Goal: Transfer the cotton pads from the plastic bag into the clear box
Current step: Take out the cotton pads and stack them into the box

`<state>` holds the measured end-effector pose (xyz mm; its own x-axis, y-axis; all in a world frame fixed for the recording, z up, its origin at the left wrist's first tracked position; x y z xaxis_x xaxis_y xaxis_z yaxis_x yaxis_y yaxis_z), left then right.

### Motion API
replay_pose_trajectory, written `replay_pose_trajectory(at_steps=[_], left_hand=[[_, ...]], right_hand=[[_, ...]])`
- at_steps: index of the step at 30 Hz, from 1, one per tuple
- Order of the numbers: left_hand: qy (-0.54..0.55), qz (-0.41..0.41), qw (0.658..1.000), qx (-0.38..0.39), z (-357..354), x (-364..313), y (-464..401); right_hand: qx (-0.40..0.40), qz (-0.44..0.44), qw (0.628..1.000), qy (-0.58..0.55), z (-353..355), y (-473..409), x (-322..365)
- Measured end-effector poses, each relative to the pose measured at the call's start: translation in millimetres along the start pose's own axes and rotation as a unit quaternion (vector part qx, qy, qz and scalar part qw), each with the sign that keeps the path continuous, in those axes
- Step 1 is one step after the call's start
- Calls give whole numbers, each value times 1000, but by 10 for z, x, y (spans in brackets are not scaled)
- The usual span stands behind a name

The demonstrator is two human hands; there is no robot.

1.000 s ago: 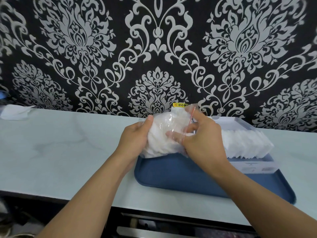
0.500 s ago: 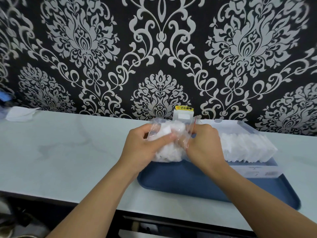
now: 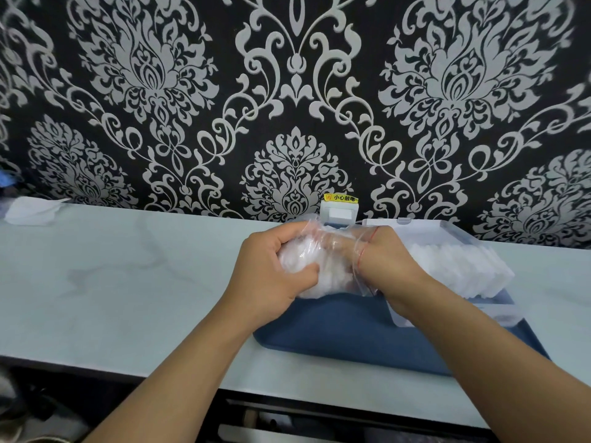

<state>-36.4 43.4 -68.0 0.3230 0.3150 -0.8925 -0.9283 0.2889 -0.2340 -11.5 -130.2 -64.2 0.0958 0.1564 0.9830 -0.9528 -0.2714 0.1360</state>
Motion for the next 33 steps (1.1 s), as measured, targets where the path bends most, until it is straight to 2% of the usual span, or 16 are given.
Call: replay_pose_trajectory(at_steps=[3, 9, 13, 15, 18, 22, 24, 26, 31, 33], left_hand=[[6, 9, 1000, -11, -21, 12, -43], [56, 20, 998, 1, 21, 55, -56], [25, 37, 998, 40, 118, 117, -23], [-38, 55, 996, 53, 114, 148, -19], [-121, 82, 989, 18, 85, 163, -55], [-25, 154, 988, -18, 75, 181, -138], [7, 184, 983, -18, 59, 195, -187], [27, 200, 979, -19, 43, 194, -233], [86, 218, 972, -18, -18, 154, -351], [97, 219, 971, -25, -55, 126, -404]], right_hand=[[-24, -79, 995, -57, 28, -69, -28], [4, -83, 996, -41, 103, -97, -36], [40, -80, 996, 3, 41, -97, 1], [27, -55, 997, 55, 23, -91, 6], [-7, -8, 989, 146, 65, -61, 31], [-38, 50, 982, 180, 160, 36, 60], [-67, 91, 960, 255, 178, 103, 47], [-83, 124, 948, 280, 204, 164, 52], [-34, 198, 945, 257, 370, 265, 56], [-43, 216, 937, 271, 420, 309, 51]])
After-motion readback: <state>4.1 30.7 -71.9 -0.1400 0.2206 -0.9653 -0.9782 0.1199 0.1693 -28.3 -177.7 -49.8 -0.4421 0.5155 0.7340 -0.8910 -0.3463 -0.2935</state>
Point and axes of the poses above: each hand's wrist, its own y-axis away from the middle knuckle, its own z-axis out of the back of the hand, x = y × z, the point moved 1 cm from there along -y, towards the middle knuckle, and after that the axes turned 13 degrees about x, right-handed, at the moved point
